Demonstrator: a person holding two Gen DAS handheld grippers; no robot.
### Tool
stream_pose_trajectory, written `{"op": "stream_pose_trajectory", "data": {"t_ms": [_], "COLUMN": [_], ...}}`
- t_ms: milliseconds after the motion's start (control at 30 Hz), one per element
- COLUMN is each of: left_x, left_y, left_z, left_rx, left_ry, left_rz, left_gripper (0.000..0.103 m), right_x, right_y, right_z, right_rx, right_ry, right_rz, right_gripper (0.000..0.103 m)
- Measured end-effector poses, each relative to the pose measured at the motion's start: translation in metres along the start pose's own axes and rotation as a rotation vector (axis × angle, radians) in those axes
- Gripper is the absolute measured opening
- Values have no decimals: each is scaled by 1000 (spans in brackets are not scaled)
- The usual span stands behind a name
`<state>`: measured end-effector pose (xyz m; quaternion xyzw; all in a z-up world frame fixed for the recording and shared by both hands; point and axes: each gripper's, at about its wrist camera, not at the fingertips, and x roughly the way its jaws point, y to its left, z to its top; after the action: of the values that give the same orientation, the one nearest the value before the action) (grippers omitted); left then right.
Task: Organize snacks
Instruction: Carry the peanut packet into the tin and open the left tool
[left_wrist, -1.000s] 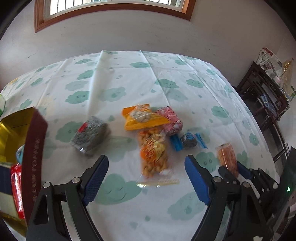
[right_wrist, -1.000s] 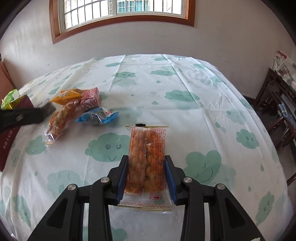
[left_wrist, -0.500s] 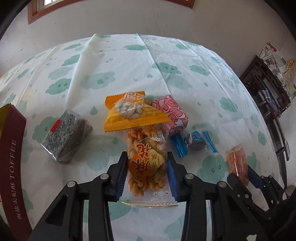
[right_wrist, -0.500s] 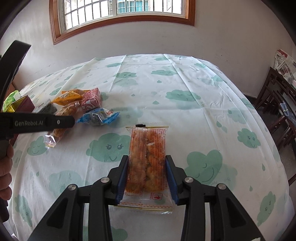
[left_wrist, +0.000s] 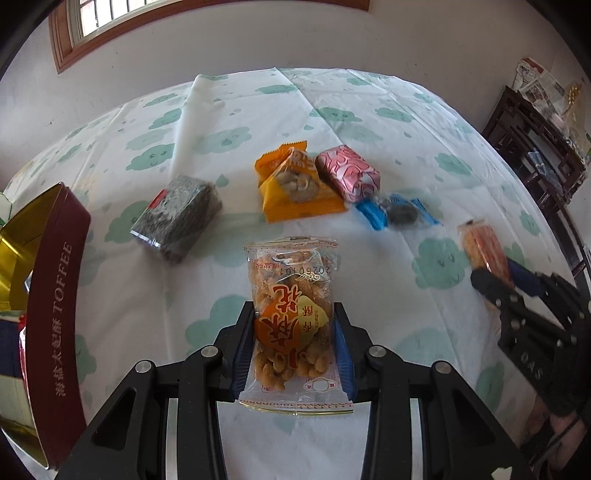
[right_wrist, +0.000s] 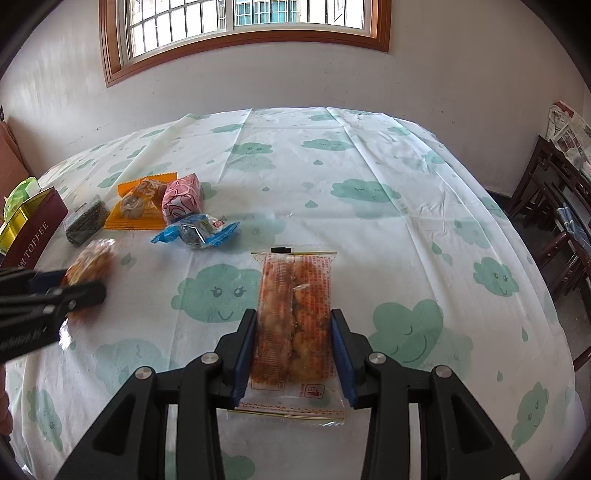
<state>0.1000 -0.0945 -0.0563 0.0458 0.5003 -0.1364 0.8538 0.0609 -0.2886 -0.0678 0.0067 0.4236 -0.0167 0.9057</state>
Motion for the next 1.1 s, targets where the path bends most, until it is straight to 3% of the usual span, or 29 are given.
{"op": "stream_pose_trajectory", "data": {"t_ms": [300,600,867,1100], "left_x": [-29,-70,-115,-118], "left_y": [10,40,101,160], "left_z": [-19,-24,-24,-34], "left_rx": [41,4,-97,-208], "left_ry": [-37,-88,-178,-140], "left_rz": [52,57,144,219], "left_gripper": [35,35,35,35], "right_x": [0,0,0,0], "right_y": [1,1,1,2], "right_z": [0,0,0,0], "right_rx": [-1,-1,-1,-2], "right_ry": [0,0,0,0], "right_rz": [-1,-1,-1,-2], "right_gripper": [40,40,40,40]}}
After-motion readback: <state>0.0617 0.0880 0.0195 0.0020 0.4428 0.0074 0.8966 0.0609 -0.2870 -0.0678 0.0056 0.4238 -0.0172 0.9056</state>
